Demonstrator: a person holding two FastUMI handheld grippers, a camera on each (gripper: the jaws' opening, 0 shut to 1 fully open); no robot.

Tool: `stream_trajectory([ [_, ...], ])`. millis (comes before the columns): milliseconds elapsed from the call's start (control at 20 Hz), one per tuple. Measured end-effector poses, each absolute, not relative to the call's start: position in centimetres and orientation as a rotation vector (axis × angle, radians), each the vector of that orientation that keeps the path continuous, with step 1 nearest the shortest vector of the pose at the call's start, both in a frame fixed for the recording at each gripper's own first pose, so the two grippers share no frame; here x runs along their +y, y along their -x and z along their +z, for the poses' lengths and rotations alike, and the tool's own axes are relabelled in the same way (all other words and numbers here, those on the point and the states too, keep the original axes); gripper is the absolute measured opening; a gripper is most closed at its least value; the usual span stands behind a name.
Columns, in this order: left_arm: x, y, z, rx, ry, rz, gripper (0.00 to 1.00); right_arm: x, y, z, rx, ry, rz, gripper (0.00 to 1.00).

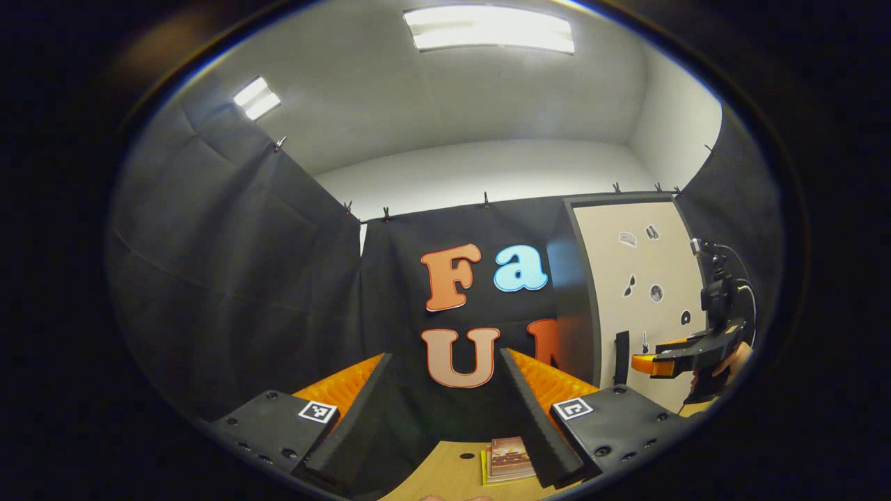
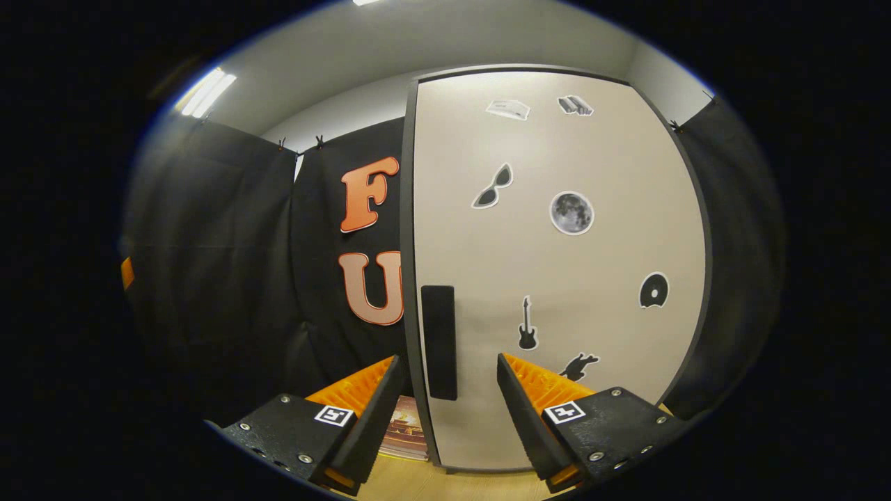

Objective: Open the cabinet door with the right hand, grasp the bottle in the cabinet with the left hand and place it on the coaster, then close the cabinet door with the right hand.

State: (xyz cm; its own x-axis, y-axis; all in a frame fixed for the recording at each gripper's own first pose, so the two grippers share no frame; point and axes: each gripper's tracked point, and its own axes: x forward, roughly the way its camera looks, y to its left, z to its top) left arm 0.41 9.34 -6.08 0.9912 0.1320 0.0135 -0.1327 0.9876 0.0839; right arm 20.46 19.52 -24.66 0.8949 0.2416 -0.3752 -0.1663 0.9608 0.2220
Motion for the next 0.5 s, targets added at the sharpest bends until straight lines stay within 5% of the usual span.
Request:
stream_trajectory([
  [250,10.7,0.8,-7.2,0.008,-0.081,0.14,0.97,21.7,-23.1,-28.1,0.48,-0.18,0.157,0.83],
  [500,13.3,0.6,-8.8,0.047,-0.105,0.187,0.97,22.1,-24.9,-30.7,0.536,-0.199,0.079,0.6],
])
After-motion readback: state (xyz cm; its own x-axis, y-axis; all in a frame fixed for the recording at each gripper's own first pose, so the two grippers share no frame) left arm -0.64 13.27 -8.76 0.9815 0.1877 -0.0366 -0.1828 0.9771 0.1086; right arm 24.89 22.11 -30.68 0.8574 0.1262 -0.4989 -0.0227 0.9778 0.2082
